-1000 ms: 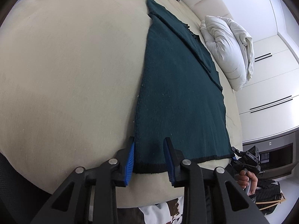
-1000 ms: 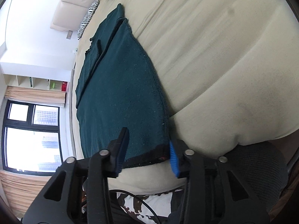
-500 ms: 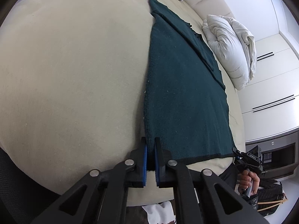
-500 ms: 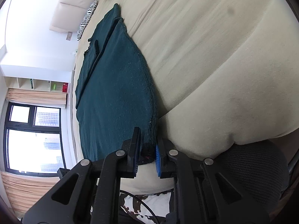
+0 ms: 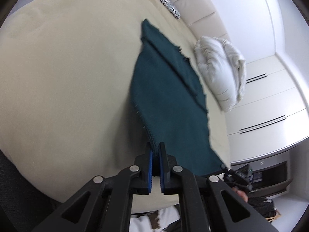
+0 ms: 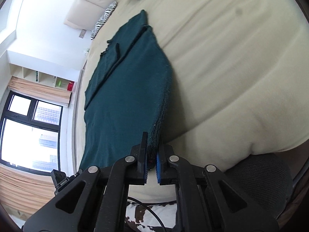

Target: Fold small clothes

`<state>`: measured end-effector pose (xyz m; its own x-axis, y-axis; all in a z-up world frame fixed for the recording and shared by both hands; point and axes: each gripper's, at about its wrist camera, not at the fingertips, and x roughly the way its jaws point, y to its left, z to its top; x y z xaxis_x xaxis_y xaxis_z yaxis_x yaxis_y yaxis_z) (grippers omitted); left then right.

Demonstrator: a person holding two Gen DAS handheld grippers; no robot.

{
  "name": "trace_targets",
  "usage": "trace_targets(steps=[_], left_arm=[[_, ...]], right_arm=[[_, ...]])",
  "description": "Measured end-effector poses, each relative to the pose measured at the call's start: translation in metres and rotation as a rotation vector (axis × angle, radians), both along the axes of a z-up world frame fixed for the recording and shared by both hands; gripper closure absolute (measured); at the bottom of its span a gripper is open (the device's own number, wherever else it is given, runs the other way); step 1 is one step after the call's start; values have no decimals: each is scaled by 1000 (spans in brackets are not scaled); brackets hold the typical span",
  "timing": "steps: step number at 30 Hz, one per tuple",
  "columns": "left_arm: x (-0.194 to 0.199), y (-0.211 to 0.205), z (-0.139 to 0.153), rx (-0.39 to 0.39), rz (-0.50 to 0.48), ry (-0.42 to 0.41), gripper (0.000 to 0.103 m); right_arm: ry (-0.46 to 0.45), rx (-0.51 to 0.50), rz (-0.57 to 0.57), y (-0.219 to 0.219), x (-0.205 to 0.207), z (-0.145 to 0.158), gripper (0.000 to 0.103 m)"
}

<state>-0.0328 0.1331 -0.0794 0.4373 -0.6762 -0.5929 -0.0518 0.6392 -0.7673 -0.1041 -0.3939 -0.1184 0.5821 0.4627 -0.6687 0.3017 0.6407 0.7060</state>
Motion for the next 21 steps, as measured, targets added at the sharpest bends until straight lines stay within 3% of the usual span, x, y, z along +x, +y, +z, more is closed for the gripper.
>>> trace_targets(steps=[10, 21], left_arm=[[71, 8, 45, -166, 59, -91, 97], [191, 6, 56, -185, 123, -107, 97]], right_arm=[[-142, 30, 23, 12, 59, 55, 98], [-223, 10, -35, 0, 190, 83, 98]])
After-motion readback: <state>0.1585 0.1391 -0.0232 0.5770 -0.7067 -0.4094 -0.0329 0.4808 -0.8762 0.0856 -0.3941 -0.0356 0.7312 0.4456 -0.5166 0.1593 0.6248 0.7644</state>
